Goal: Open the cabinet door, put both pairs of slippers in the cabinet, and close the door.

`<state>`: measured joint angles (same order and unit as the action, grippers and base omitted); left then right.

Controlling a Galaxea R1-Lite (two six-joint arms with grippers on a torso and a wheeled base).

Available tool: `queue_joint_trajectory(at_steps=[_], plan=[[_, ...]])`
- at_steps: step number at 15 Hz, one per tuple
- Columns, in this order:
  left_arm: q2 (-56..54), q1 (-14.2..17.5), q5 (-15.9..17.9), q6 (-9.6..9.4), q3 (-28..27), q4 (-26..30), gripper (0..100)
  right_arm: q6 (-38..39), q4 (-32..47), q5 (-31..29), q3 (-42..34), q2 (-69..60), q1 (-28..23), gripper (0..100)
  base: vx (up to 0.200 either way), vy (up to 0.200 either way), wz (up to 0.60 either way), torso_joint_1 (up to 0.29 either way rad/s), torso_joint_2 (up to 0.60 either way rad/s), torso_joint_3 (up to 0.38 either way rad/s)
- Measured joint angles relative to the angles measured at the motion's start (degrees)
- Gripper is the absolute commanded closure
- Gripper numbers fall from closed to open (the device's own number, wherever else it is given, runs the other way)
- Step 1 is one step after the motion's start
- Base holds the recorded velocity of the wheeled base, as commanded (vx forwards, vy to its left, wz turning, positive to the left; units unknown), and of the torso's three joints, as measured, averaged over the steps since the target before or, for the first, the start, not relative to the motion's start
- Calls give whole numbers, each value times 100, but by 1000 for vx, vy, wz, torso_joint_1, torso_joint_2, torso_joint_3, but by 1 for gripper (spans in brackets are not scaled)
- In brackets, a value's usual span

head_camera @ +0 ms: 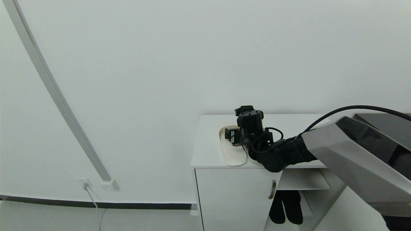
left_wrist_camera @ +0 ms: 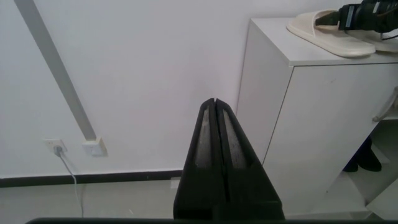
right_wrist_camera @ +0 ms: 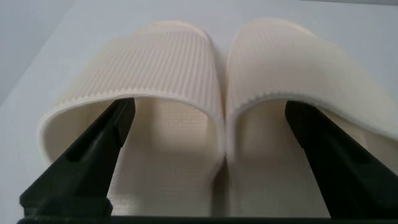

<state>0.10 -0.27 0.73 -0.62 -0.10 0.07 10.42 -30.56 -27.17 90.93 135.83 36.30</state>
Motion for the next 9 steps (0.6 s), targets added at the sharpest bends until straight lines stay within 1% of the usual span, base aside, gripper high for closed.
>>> queue_joint_trajectory(at_steps=[1,2,9], plan=[[0,2,0,0,0,-2,100,-11,0,5,55,34,-11,0,0,0,0,0,0,0],[0,2,0,0,0,0,100,-49,0,2,85,56,-21,100,0,0,0,0,0,0],[0,-2,0,0,0,-5,100,-61,5,-17,33,76,-20,100,0,0,0,0,0,0]])
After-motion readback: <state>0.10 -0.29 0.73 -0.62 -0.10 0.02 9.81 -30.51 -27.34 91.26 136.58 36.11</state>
